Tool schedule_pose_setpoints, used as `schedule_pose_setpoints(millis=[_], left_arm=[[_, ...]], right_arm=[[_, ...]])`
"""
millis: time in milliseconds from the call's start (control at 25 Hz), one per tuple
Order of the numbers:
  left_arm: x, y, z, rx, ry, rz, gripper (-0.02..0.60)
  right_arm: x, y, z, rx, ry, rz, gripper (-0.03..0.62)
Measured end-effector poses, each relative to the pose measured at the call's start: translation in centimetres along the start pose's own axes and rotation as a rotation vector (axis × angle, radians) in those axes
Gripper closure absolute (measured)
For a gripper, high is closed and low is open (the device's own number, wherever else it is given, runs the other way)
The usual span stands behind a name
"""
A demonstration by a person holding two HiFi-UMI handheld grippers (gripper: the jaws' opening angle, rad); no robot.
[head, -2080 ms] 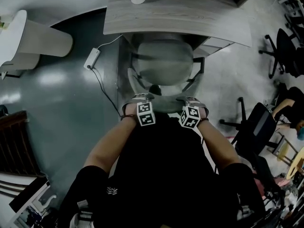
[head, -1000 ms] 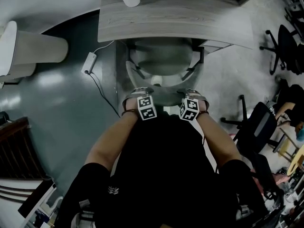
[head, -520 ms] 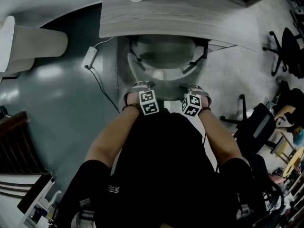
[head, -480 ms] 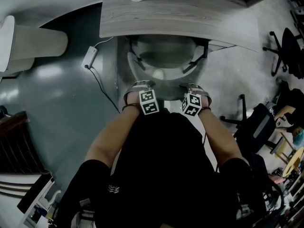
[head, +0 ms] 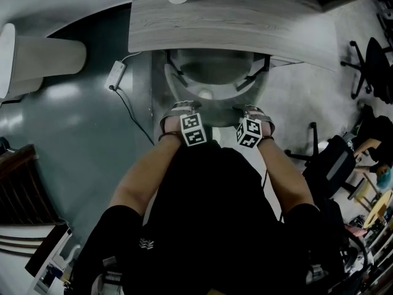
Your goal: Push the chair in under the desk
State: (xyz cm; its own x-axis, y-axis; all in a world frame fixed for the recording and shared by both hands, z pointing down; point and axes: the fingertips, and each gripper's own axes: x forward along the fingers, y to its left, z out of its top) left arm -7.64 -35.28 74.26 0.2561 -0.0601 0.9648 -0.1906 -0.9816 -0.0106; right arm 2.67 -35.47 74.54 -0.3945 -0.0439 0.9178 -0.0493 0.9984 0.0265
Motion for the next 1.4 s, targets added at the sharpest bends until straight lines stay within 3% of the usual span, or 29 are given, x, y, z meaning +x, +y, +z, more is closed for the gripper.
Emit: schedule_pose_setpoints(millis=[400, 1040, 1400], left_arm=[[0.3, 3.6, 0.0, 0.007, -0.009, -0.001, 0.373], [1.2, 3.8, 1.1, 0.028, -0.023, -0.029, 0.374], [0.9, 3.4, 1.4, -0.022, -0.063, -0.025, 0.333]], right_arm=[[0.7, -3.5, 0.6, 0.002, -0.001, -0.007, 0.408], [0.9, -4.5, -0.6, -0.053, 0.0, 0.011, 0.408], [0.6, -4.1, -0.8, -0.003, 0.008, -0.002, 0.388]])
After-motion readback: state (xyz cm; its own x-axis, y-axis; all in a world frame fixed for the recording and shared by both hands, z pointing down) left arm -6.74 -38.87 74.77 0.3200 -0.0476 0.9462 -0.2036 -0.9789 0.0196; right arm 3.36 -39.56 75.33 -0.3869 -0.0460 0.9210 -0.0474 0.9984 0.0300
